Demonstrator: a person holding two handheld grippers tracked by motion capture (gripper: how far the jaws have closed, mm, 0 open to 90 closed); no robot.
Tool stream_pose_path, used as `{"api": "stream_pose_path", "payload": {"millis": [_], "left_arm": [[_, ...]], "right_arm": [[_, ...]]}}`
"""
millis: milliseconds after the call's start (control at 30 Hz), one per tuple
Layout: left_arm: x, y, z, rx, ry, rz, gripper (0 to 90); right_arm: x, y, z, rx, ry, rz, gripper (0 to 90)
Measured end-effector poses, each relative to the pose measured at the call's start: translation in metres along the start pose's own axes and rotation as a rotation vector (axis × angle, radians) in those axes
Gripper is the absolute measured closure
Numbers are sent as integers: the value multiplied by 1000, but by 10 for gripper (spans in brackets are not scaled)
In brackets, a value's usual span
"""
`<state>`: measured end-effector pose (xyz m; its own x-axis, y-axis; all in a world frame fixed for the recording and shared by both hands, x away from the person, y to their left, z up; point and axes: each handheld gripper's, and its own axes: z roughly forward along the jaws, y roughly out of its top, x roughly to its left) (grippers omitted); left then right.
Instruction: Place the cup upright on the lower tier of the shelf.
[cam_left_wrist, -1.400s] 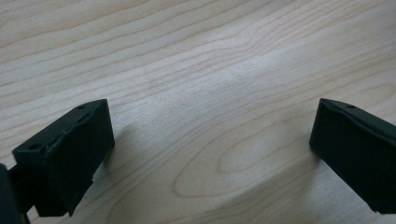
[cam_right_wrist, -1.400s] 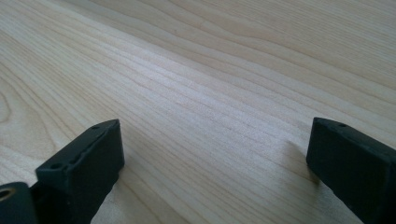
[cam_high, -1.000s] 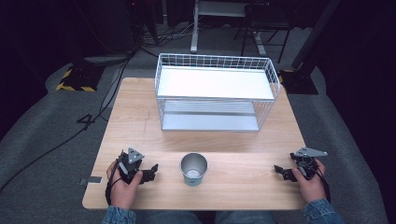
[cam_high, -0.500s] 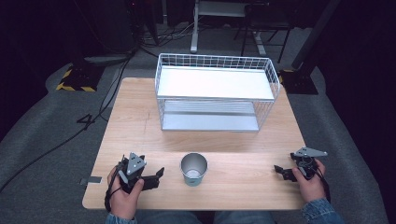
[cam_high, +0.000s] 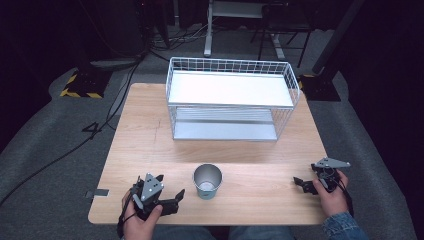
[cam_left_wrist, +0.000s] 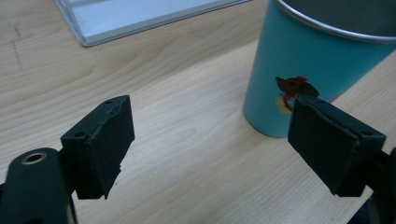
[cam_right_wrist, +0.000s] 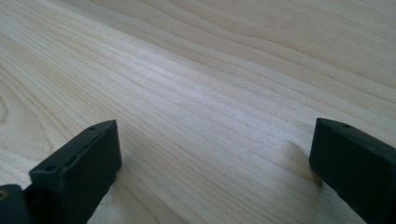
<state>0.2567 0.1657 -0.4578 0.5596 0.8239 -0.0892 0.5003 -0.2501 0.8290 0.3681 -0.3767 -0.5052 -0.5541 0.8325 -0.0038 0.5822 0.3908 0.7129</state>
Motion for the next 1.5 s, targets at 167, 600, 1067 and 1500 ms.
{"api": "stream_pose_path", "payload": {"millis": [167, 600, 1067, 1500], "left_arm": [[-14, -2, 8, -25, -32, 19, 154], [-32, -7, 31, -63, -78, -1, 153], [-45, -10, 60, -96, -122, -25, 151], [-52, -3, 79, -51, -104, -14, 154]], "right_arm": [[0, 0, 0, 0, 0, 0, 25], [1, 1, 1, 6, -4, 8, 2], [1, 1, 1, 6, -4, 8, 3], [1, 1, 1, 6, -4, 8, 2]]}}
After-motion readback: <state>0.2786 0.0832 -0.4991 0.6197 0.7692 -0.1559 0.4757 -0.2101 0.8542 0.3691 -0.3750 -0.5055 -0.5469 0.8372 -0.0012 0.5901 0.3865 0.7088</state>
